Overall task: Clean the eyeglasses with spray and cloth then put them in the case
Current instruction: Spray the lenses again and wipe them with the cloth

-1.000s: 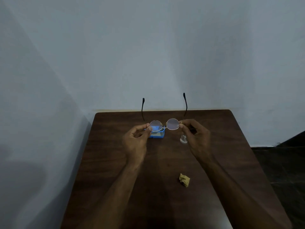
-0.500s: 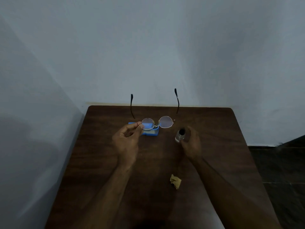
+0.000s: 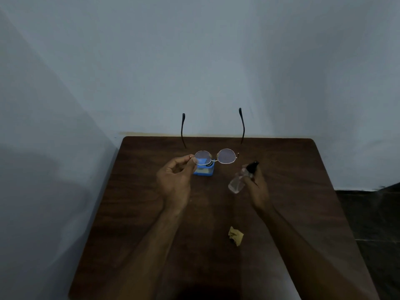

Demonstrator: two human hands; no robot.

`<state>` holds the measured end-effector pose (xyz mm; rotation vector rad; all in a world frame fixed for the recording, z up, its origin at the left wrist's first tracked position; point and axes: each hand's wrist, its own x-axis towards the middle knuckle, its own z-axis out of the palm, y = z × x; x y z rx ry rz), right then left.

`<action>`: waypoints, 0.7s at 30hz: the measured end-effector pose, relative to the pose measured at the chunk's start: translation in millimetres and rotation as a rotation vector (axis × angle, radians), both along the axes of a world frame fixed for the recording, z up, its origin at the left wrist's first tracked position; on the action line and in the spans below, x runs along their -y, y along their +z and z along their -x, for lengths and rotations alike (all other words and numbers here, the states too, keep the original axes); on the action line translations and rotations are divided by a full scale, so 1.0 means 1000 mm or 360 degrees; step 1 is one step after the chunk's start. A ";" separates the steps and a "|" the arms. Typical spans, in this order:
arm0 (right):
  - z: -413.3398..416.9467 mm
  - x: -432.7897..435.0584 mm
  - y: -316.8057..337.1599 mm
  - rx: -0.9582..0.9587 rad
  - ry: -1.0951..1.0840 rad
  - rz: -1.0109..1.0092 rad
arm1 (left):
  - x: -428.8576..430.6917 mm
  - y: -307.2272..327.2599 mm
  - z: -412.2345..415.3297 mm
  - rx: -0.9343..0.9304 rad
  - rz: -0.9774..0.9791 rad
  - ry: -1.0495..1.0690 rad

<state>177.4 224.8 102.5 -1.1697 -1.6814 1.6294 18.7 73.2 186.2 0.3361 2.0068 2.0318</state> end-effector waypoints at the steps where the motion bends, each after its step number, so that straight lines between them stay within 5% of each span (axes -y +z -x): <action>1: -0.004 0.009 0.013 -0.0107 0.0013 0.0074 | -0.001 -0.001 0.000 0.0016 -0.0009 0.0004; 7: -0.014 0.061 0.091 -0.0534 0.0192 0.0509 | -0.002 -0.004 -0.005 0.0045 -0.0002 -0.0007; 13: -0.011 0.096 0.131 -0.0041 0.0287 -0.0511 | 0.009 0.008 -0.015 -0.0124 0.0055 -0.0064; 21: 0.022 0.113 0.135 0.0641 0.0383 -0.1303 | 0.032 0.013 -0.011 -0.0194 -0.0012 -0.0022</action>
